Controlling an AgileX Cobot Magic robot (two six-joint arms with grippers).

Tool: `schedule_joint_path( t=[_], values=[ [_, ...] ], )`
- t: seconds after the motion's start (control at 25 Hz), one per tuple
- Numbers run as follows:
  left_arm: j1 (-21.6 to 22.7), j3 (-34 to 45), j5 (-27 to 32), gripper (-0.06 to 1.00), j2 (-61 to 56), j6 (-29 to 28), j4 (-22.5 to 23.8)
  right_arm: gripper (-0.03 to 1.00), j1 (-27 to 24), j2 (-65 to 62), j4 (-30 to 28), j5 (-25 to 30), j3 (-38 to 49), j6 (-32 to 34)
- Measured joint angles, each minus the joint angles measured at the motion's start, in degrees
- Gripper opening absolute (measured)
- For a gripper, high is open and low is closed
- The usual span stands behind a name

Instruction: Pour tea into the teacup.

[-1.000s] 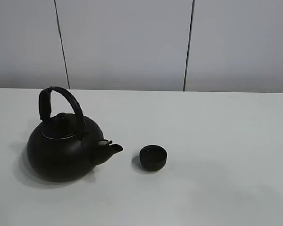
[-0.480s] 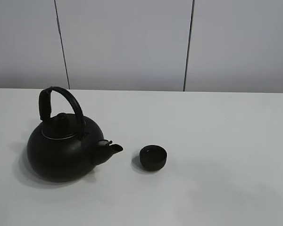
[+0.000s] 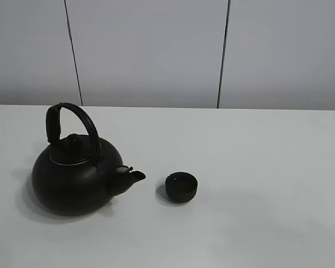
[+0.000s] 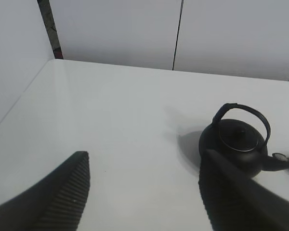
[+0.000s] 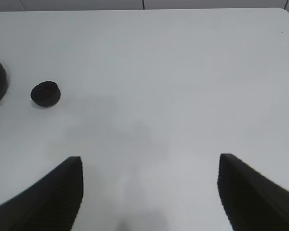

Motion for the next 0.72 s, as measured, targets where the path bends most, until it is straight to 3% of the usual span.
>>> schedule_joint_path(
  t=[0.72],
  values=[
    [0.00, 17.58, 0.18, 0.47, -5.34, 0.00, -0.77, 0.54, 0.00, 0.00, 0.04, 0.00, 0.00, 0.00]
  ],
)
